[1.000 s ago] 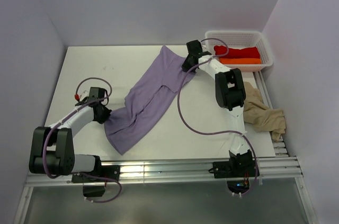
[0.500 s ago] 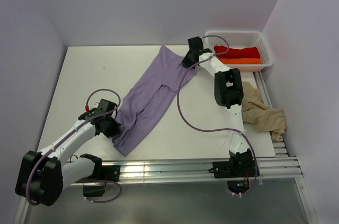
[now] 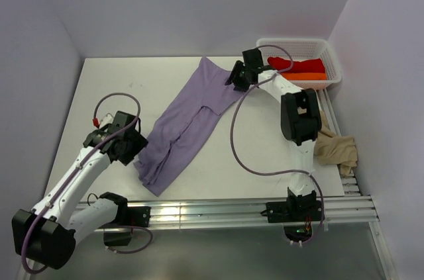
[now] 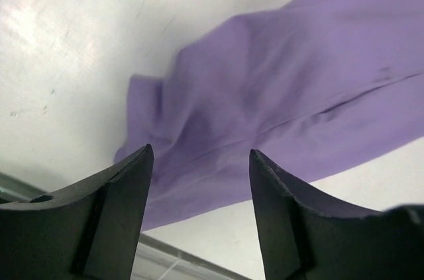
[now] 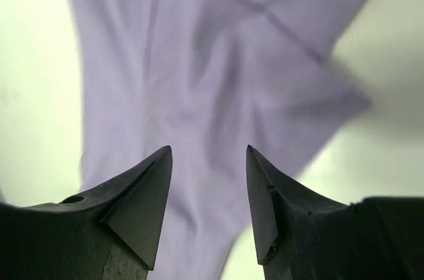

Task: Roll the t-shirts
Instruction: Fold the tshirt

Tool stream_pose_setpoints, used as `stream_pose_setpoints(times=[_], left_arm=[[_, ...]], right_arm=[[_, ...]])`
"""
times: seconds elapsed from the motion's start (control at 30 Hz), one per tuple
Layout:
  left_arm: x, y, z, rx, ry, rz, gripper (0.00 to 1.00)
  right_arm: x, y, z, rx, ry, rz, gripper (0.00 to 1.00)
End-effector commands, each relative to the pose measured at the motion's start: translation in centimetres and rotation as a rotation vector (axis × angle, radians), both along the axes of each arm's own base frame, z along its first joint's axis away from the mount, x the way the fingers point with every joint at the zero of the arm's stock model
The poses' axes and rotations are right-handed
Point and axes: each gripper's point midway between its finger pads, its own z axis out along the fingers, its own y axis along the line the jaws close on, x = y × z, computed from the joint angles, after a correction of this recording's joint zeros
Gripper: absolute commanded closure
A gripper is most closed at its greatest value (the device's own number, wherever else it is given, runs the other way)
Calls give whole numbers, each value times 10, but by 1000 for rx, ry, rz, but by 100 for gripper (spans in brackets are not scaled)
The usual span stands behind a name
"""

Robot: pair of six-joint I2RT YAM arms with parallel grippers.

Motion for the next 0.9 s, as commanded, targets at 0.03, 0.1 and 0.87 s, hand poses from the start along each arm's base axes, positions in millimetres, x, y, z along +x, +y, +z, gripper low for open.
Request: stream_pose_setpoints(times=[0.03, 0.1, 0.87], left_arm=[[53, -10, 41, 11, -133, -104, 35], [80, -21, 51, -15, -184, -166, 37], [314, -125, -2, -72, -291, -648, 33]], right_arm=[[-27, 3, 80, 50, -186, 45, 44], [-43, 5, 80, 79, -183, 35, 44], [-90, 28, -29, 118, 18, -190, 37]])
